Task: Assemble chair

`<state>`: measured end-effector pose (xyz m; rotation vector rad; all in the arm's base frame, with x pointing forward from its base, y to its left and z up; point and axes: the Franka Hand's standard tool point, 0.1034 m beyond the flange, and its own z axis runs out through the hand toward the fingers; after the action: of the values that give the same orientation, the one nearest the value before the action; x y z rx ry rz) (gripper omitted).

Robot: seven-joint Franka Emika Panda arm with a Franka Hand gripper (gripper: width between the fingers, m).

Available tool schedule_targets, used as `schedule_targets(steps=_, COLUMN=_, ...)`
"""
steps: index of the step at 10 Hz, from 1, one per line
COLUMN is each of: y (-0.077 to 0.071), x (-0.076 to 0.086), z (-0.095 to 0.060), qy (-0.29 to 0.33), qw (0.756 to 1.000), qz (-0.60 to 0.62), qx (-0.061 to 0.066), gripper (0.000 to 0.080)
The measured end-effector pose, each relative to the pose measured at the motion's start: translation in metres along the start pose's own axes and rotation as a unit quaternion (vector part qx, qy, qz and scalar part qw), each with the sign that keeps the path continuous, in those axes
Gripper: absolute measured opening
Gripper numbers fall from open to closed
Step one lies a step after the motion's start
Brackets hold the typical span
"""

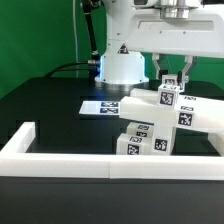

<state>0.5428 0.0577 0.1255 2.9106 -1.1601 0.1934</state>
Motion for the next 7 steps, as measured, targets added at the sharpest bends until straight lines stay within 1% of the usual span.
schedule_targets(steps=4, y=-0.0021, x=-0.0022, z=-0.0002, qy=-0.006, qw=0.991, qz=0.132, qx=0.006, gripper=0.0285)
schedule_targets(steps=6, y=-0.0021, x=-0.0024, z=-0.0001, qy=-0.006, qw=0.991, qz=0.132, qx=0.006, gripper=0.0285)
schedule_targets(steps=7, y=-0.002, x=-0.0023, z=-0.0001, qy=-0.006, qw=0.994, qz=0.11, qx=0.005, gripper=0.0389)
